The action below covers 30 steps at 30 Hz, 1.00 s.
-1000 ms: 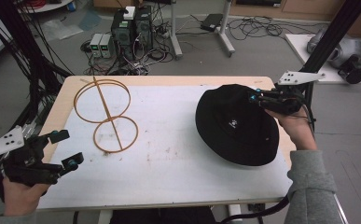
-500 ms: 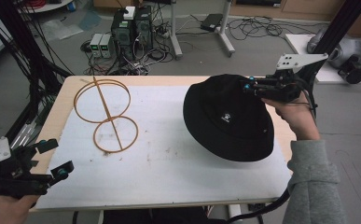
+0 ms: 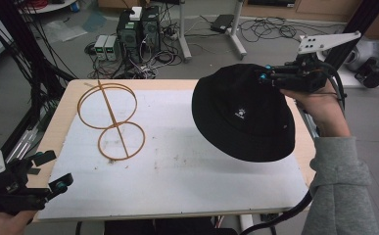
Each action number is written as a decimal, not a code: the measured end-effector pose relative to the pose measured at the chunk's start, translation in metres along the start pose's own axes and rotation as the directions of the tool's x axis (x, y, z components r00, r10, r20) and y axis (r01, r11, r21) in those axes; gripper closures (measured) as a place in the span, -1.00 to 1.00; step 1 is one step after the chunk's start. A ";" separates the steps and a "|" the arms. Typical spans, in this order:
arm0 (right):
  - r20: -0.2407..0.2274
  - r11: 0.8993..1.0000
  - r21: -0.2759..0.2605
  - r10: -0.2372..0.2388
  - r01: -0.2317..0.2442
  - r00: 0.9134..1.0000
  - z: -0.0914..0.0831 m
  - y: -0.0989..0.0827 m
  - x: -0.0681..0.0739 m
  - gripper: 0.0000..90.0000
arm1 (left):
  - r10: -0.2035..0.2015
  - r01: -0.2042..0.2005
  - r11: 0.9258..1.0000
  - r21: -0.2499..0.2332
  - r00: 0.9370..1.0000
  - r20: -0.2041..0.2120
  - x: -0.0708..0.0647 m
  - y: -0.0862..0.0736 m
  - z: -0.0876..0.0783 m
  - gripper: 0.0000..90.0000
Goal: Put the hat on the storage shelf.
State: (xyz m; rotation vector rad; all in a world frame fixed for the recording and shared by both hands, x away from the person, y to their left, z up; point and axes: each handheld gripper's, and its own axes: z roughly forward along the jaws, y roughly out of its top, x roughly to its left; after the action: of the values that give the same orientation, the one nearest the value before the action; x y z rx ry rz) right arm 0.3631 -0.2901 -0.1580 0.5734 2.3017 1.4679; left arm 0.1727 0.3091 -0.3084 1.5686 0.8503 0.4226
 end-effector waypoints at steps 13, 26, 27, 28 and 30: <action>-0.012 0.999 -0.014 -0.048 0.048 0.999 0.014 0.044 0.008 0.92 | -0.008 0.008 1.000 -0.004 1.000 -0.021 -0.003 -0.005 -0.010 -0.96; -0.045 0.997 -0.029 -0.078 0.077 0.996 0.054 0.086 0.023 0.92 | -0.003 0.004 1.000 0.016 0.999 -0.039 -0.014 -0.011 -0.019 -0.96; -0.052 0.996 -0.031 -0.084 0.083 0.995 0.060 0.092 0.026 0.92 | -0.003 0.003 1.000 0.015 0.999 -0.040 -0.014 -0.011 -0.019 -0.96; -0.052 0.996 -0.031 -0.084 0.083 0.995 0.060 0.092 0.026 0.92 | -0.002 0.002 1.000 0.015 0.999 -0.042 -0.015 -0.011 -0.020 -0.96; -0.062 0.996 -0.036 -0.089 0.087 0.994 0.068 0.100 0.030 0.92 | 0.004 -0.003 1.000 0.020 0.999 -0.044 -0.017 -0.012 -0.020 -0.96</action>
State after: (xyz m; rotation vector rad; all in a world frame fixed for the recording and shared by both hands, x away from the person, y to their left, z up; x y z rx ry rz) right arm 0.3859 -0.1848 -0.0960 0.4152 2.3144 1.5004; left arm 0.1439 0.3107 -0.3124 1.5839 0.8879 0.4541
